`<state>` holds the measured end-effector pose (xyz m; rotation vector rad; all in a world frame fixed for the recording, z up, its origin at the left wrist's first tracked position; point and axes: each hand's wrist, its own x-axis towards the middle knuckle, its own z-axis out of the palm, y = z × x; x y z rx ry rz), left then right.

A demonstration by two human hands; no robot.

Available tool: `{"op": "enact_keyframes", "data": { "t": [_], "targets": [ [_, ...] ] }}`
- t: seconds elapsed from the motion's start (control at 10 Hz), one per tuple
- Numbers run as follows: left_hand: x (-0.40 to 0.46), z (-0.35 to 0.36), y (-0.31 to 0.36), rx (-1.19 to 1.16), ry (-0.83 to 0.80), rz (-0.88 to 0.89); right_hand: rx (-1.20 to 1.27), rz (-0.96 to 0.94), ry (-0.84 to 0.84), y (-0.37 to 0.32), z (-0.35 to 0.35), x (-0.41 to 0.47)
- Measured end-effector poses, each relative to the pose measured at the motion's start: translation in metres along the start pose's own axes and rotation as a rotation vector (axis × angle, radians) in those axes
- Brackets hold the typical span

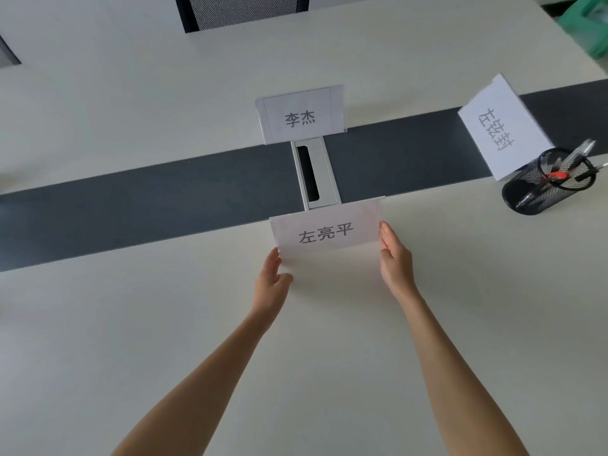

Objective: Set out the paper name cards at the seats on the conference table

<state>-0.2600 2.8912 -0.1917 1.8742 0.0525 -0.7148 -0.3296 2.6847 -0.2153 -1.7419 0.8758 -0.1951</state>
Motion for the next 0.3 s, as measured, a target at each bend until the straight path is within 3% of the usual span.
{"op": "enact_keyframes", "data": {
  "t": [0.1, 0.3],
  "targets": [
    [-0.003, -0.002, 0.002, 0.057, -0.011, -0.014, -0.045, -0.004, -0.027, -0.001, 0.0, -0.005],
    [-0.037, -0.021, -0.016, 0.5, 0.051, 0.128, -0.234, -0.14, 0.092, 0.019, 0.008, -0.042]
  ]
}}
